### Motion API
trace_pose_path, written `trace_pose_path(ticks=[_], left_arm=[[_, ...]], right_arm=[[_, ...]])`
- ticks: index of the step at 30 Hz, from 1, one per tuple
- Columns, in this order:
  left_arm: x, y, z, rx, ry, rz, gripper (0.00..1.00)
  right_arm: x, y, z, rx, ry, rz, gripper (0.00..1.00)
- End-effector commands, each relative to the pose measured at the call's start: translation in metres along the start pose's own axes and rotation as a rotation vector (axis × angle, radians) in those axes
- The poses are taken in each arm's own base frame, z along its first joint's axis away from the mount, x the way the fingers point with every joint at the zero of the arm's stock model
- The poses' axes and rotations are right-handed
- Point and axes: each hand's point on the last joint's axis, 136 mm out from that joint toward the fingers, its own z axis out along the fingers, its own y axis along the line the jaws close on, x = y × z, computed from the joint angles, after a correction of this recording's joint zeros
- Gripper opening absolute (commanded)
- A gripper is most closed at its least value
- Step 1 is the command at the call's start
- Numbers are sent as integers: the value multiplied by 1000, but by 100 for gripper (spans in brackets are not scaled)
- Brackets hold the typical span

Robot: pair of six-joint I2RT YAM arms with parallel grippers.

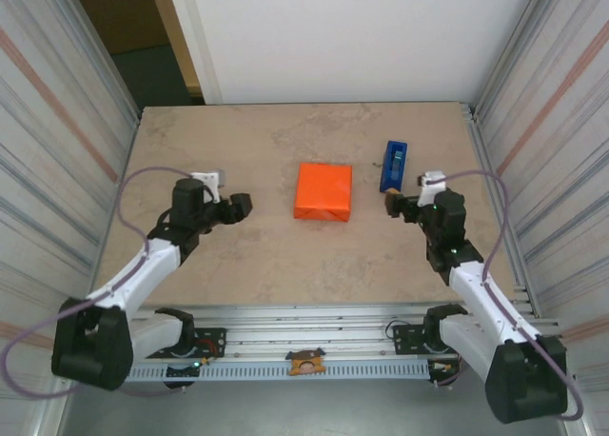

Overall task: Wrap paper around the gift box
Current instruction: Lay the gift box flat at the center of the table, then reset both arms

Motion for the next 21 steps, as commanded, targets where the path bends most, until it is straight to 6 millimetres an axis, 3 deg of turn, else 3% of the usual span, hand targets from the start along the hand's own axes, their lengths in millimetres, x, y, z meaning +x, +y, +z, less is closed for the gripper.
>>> trace_pose_path(ticks=[1,5,10,14,18,21], left_arm=[[-17,44,-19,-260,-116,166,76],[-18,67,-18,-389,-138,386,85],[-7,94,6,-364,-115,326,89],[-11,99,19,-326,-169,329,92],[-20,99,28,-316,-195,391,94],[-21,101,34,-281,-198,415,94]], right_arm=[[27,-54,2,219,24,82,98],[47,-53,14,163,17,101,98],[43,-48,40,84,-10,78,99],[36,-56,58,56,-54,97,99],[58,-58,71,34,-41,113,100],[60,-68,75,90,-16,134,99]])
